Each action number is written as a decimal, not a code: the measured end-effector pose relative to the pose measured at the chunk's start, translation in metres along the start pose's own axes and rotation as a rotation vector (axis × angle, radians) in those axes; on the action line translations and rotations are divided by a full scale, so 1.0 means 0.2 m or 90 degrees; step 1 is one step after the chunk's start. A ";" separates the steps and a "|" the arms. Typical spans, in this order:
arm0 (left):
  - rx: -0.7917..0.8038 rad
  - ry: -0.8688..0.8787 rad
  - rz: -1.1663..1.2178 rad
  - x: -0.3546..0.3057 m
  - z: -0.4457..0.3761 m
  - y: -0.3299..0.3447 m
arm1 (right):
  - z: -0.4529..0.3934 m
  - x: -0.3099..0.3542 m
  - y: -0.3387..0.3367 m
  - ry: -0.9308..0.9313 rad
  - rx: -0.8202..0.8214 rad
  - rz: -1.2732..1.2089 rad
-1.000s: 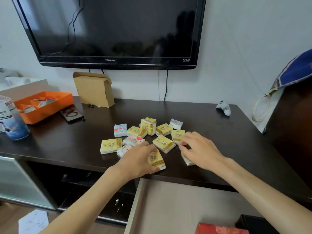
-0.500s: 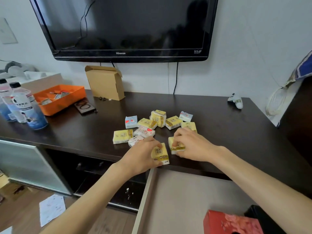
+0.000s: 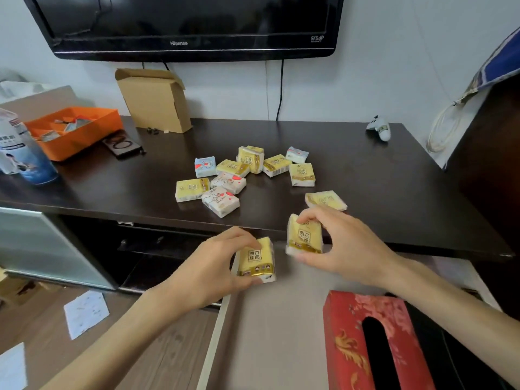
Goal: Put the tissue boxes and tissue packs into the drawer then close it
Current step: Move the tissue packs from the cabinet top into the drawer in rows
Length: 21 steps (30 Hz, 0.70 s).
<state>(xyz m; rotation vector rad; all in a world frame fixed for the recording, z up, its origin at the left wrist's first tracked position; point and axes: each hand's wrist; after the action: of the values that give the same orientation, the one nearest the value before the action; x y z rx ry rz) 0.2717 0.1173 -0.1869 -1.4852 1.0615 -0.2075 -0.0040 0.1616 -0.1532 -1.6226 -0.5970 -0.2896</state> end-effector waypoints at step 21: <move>0.214 0.085 -0.276 0.04 -0.09 0.38 | 0.05 -0.14 0.40 0.171 0.266 0.195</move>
<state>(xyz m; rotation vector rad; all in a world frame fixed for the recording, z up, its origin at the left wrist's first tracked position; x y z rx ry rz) 0.2268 0.1110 -0.2522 -1.3892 0.7501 -0.7632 0.0141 0.1620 -0.2370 -1.2212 -0.1814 -0.1391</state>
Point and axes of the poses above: each hand's wrist, its own z-axis away from the middle knuckle, its own y-axis out of the palm, x = y × z, and after that the axes turned 5 degrees about y, right-handed
